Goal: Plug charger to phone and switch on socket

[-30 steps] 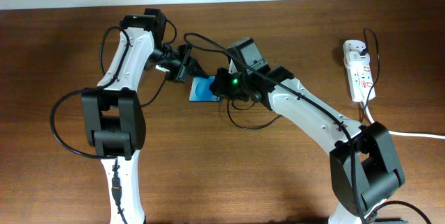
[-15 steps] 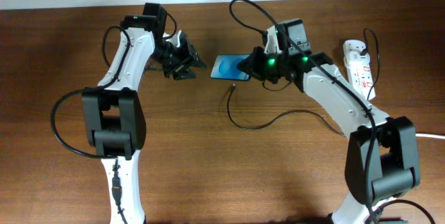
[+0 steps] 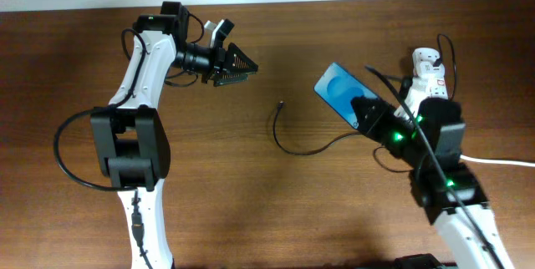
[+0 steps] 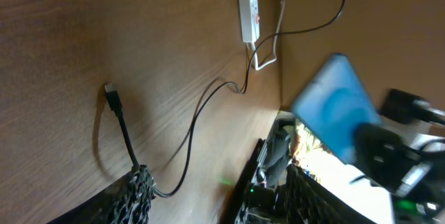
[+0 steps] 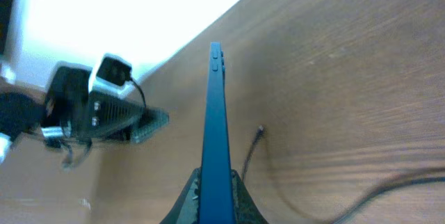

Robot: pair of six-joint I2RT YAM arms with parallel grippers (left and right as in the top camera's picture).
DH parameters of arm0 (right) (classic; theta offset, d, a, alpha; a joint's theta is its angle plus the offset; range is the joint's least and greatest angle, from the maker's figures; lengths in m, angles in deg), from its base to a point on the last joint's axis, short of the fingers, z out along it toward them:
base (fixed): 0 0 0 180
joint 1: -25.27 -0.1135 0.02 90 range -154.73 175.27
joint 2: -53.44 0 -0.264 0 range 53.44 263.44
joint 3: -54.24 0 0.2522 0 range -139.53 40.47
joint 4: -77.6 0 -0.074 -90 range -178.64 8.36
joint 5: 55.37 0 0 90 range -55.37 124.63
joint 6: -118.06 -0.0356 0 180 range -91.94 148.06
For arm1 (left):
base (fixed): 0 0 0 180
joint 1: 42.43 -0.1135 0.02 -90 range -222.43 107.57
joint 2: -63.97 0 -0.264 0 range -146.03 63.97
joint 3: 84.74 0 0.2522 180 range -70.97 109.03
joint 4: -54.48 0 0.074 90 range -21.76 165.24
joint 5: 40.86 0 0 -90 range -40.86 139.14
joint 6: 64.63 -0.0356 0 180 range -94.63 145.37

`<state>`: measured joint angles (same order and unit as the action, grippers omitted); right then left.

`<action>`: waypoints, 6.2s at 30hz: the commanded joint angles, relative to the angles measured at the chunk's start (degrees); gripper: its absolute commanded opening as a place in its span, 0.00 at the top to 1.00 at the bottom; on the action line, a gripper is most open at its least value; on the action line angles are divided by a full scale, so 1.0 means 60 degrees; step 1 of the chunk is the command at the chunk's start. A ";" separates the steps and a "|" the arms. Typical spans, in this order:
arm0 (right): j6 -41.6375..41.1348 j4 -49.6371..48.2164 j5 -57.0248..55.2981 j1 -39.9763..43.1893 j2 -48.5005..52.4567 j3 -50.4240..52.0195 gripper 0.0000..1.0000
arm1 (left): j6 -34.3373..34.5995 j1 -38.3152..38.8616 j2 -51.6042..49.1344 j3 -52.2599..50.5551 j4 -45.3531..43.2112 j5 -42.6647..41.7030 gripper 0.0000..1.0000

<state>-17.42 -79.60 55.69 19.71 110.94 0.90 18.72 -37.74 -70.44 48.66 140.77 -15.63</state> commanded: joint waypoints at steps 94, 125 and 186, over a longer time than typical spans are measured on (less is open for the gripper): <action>-0.4972 -0.9384 -0.0674 -0.1792 0.6659 -0.1836 0.60 | 0.9876 0.0426 0.0725 0.0168 -0.7646 0.0011 1.00; 0.0313 0.1118 0.0707 -0.2714 0.9704 -0.5399 0.69 | 0.3985 -0.1064 0.0725 0.0142 -0.2047 0.3009 1.00; -0.3133 -0.8714 0.2463 -0.3883 0.4477 0.0237 0.96 | 0.7446 0.0969 0.0725 0.0138 -0.6073 -0.2575 1.00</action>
<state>-39.01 -129.46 65.59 -3.28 135.15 5.36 62.91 -32.26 -67.99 49.03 105.25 -27.15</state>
